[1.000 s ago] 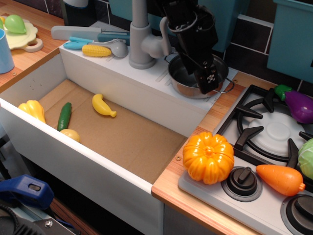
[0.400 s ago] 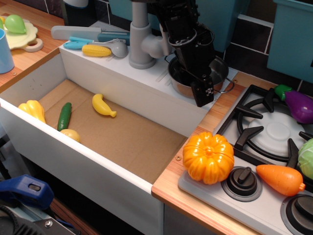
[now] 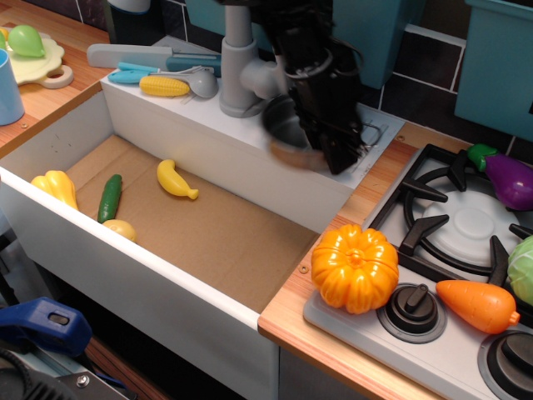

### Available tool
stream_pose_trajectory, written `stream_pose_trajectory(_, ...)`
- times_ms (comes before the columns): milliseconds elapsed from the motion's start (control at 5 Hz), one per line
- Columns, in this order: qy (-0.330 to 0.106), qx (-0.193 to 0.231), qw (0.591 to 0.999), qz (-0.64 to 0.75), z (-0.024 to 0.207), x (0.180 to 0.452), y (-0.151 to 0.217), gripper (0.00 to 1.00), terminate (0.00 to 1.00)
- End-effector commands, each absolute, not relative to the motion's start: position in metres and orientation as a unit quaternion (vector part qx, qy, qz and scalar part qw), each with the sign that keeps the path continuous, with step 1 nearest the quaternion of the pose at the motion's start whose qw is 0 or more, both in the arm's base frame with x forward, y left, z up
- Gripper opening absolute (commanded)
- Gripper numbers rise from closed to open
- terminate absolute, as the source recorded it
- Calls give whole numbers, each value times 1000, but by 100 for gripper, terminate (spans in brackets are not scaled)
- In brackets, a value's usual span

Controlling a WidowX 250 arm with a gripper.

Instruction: Put pot or pan in sink

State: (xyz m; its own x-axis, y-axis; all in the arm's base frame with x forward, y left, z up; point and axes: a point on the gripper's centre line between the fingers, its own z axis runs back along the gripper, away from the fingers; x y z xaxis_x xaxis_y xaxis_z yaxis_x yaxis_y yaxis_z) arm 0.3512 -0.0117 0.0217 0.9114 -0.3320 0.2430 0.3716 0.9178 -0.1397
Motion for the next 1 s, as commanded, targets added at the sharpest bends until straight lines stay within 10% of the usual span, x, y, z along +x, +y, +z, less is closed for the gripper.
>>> stream_pose_trajectory(0,-134,-61,980,-134,62,335,-24,0,0)
stream_pose_trajectory(800,-166,83,983,-11,23,279,7,0,0)
